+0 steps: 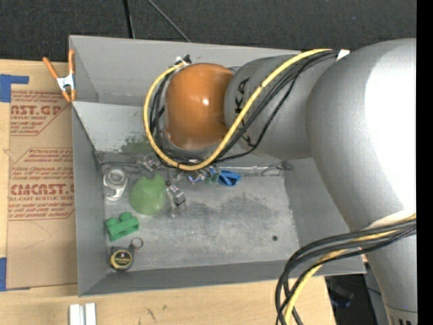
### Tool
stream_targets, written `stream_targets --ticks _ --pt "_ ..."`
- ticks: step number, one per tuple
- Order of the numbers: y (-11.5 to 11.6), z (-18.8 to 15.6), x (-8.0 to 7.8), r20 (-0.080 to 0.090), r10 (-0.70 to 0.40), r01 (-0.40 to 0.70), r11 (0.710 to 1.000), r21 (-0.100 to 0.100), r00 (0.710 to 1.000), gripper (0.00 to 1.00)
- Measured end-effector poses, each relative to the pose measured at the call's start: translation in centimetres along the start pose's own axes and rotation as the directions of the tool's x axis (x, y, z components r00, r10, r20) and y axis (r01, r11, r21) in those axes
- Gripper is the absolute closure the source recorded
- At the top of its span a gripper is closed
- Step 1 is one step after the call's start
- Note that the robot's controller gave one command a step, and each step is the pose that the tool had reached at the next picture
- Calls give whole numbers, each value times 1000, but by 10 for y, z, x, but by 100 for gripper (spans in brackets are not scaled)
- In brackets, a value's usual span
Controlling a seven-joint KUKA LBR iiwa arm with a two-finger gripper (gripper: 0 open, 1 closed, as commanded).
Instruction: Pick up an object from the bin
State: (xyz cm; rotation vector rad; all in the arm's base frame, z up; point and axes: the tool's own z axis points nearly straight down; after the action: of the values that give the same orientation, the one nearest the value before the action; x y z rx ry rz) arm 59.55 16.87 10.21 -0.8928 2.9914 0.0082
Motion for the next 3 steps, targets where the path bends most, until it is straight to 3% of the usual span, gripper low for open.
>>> stream_targets --ticks 2,3 --pt "6 7 -16 13 -250 249 968 18 968 0" --pt "7 4 -19 22 -251 250 968 19 968 100"
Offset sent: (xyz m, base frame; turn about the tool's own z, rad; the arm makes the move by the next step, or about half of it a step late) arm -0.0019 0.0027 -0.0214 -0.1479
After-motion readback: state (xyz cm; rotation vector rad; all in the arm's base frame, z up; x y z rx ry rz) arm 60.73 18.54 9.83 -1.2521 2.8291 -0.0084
